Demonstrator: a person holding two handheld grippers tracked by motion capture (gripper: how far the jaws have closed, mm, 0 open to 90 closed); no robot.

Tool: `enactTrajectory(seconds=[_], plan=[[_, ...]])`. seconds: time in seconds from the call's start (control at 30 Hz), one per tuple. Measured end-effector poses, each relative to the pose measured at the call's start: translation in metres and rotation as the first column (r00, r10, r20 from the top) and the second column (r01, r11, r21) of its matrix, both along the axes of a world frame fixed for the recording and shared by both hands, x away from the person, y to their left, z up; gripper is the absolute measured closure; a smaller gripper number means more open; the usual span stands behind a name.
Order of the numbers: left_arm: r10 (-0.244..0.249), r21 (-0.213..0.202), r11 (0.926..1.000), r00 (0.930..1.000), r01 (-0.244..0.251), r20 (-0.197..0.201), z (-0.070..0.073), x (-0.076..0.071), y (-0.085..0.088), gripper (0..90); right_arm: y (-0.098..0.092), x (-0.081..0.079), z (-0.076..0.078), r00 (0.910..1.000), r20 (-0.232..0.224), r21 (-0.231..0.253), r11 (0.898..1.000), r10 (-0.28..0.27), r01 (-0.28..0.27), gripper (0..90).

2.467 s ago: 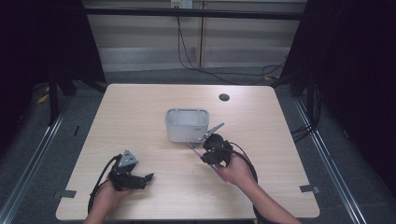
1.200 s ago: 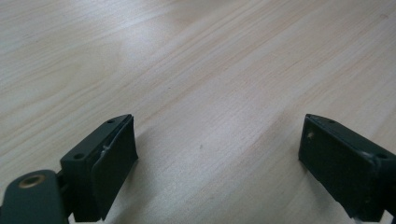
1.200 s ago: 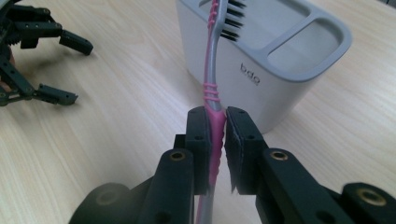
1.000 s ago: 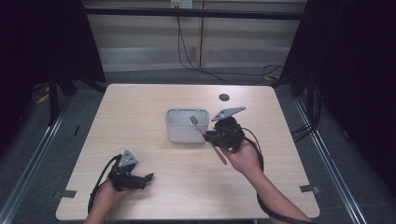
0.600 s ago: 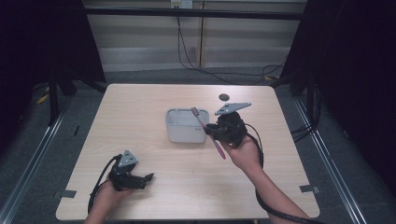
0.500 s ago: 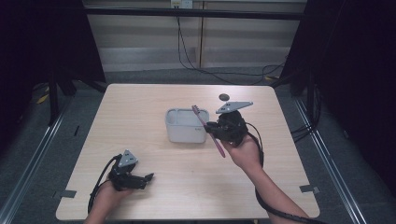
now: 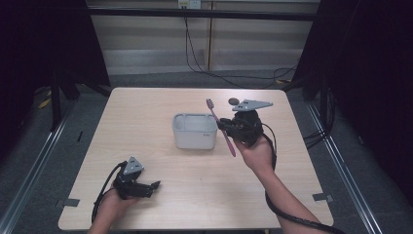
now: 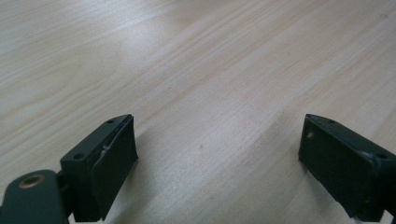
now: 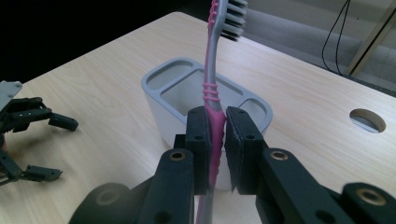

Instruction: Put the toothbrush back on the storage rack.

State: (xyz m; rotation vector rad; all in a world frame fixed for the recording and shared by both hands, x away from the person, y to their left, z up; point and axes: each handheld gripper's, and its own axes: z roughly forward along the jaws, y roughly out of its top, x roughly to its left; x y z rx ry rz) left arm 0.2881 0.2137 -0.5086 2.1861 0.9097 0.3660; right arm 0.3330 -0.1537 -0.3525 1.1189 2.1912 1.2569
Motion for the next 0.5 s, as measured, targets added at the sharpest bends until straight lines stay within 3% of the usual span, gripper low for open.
enactTrajectory(seconds=[0.5], plan=[[-0.002,0.001,1.0000,1.0000,0.002,-0.002,0.0001,0.0000,0.0001,10.9,0.0004,0.0089,0.0093,0.9976,0.058,0.051,0.998,-0.038,0.035,79.9]])
